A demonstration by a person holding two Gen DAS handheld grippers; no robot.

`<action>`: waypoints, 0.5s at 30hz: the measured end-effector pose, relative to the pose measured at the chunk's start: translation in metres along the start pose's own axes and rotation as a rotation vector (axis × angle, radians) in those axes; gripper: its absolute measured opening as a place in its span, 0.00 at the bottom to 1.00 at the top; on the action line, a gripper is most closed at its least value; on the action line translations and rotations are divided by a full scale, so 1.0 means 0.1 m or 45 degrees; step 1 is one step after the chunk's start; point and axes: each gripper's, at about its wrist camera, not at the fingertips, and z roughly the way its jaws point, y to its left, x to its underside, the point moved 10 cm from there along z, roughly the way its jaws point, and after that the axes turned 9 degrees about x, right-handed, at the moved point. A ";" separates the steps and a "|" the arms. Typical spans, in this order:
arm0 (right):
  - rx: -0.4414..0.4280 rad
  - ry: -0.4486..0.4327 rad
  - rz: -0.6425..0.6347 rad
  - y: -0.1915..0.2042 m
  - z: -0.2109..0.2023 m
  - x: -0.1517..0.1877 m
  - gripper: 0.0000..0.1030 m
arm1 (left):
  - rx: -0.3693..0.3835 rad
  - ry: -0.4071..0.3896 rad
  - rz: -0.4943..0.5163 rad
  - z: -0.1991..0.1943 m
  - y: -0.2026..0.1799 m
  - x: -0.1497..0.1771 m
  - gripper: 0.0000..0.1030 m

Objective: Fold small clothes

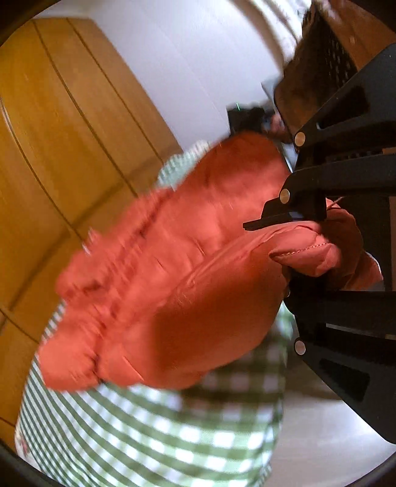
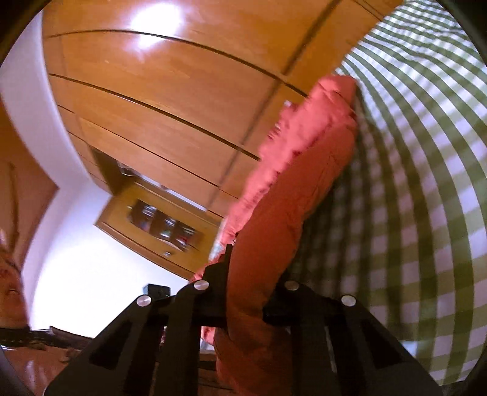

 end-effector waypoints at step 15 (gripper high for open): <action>-0.437 -0.169 0.196 0.62 -0.78 0.12 0.14 | 0.638 -0.348 -0.170 -0.74 -0.66 -0.27 0.16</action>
